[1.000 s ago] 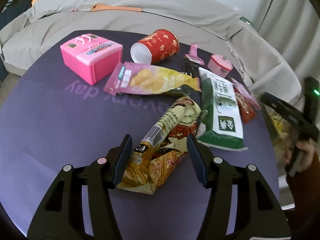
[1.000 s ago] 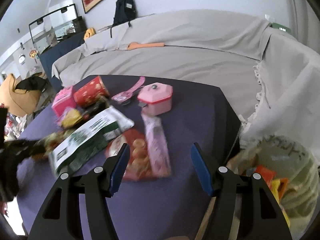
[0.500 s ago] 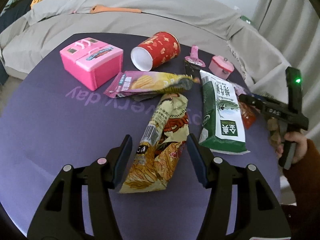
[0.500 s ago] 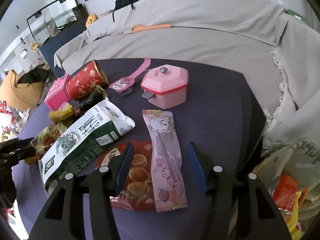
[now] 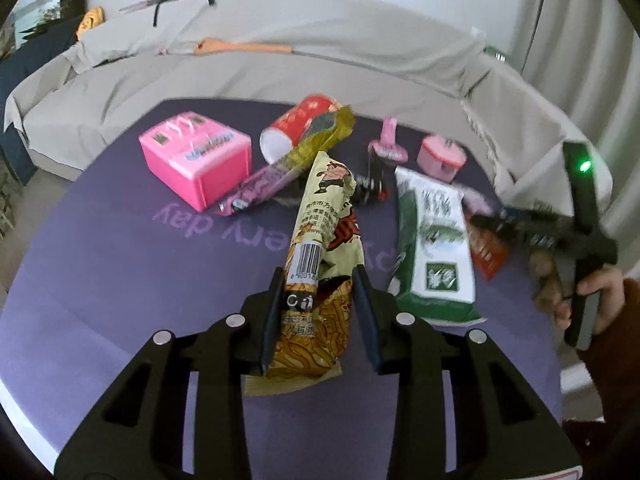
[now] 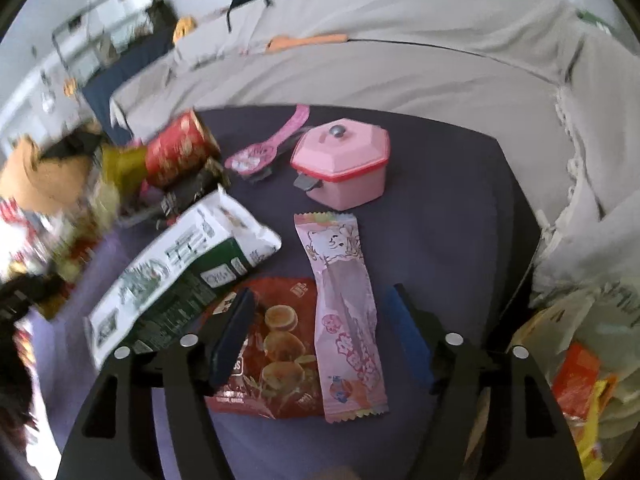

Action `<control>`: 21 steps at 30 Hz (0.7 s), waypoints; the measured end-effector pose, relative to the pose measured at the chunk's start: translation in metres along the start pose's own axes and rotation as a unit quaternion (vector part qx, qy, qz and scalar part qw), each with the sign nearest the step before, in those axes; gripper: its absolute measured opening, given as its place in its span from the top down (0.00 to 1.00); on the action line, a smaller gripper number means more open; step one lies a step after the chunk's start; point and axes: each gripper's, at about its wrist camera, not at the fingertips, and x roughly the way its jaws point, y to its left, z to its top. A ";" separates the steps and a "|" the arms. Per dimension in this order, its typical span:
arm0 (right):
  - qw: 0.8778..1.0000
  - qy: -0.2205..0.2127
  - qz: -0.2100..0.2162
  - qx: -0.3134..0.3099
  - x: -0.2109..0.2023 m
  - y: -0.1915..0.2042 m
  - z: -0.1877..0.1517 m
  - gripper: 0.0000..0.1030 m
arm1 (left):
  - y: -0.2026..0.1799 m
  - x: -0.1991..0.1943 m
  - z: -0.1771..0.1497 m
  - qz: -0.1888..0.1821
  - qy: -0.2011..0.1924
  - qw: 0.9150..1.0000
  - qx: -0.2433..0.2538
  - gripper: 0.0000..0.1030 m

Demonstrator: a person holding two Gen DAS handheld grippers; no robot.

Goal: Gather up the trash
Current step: 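Grasp the long chip wrapper with the left tool while the right tool grasps the pink popsicle wrapper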

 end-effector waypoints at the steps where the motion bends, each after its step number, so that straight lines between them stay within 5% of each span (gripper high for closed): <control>1: 1.000 0.005 -0.011 -0.013 0.001 0.004 0.001 0.36 | -0.001 -0.004 0.002 -0.004 -0.005 1.000 -0.003 0.69; 5: 1.000 -0.006 0.003 -0.006 -0.001 0.002 0.005 0.36 | -0.009 -0.017 0.008 -0.012 -0.022 1.000 -0.007 0.69; 7: 1.000 -0.015 0.012 -0.003 -0.006 0.000 0.006 0.53 | -0.014 -0.022 0.012 -0.009 -0.033 0.999 -0.004 0.69; 8: 1.000 -0.014 0.013 -0.007 -0.007 0.001 0.007 0.75 | -0.017 -0.025 0.014 -0.007 -0.038 0.999 -0.002 0.69; 9: 1.000 -0.010 0.012 -0.011 -0.009 0.001 0.008 0.84 | -0.019 -0.028 0.016 -0.008 -0.043 0.999 -0.001 0.69; 21: 0.994 -0.091 -0.022 -0.055 -0.101 0.014 0.009 0.88 | -0.050 -0.061 0.033 -0.024 -0.081 0.996 0.020 0.69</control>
